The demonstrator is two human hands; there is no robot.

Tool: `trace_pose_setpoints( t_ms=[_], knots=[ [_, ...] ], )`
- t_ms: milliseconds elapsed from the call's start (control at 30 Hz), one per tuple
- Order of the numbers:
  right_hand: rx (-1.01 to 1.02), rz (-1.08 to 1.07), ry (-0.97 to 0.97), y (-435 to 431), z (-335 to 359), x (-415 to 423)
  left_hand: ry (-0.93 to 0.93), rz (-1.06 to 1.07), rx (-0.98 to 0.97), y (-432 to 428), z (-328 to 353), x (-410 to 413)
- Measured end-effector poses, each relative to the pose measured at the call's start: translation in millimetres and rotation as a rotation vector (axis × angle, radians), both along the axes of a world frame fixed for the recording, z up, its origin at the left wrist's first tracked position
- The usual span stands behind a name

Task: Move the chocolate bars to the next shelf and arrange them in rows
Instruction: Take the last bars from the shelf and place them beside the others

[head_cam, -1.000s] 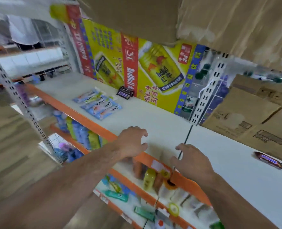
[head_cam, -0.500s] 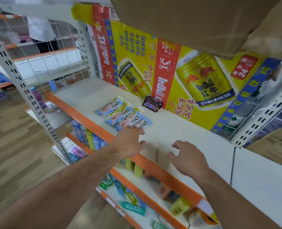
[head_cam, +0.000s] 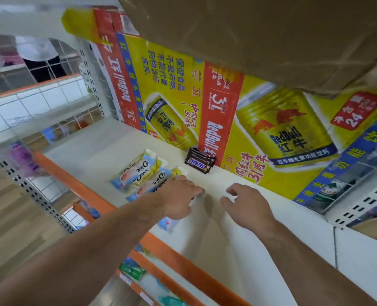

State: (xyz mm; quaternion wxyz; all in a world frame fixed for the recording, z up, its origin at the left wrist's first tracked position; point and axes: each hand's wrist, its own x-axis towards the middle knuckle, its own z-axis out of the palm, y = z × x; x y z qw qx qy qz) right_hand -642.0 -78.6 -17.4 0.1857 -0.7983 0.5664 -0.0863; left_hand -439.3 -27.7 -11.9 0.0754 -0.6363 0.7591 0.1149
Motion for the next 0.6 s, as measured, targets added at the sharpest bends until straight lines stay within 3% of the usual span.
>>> trace_pose_setpoints(
  t_ms=[167, 467, 600],
  knots=[
    [0.038, -0.088, -0.013, -16, -7, 19, -0.075, -0.078, 0.002, -32, -6, 13],
    [0.064, -0.302, -0.170, -48, -16, 75, 0.216, -0.173, 0.010, -68, -8, 51],
    [0.032, -0.353, -0.206, -56, -17, 99, 0.132, -0.232, 0.029, -82, -2, 77]
  ],
)
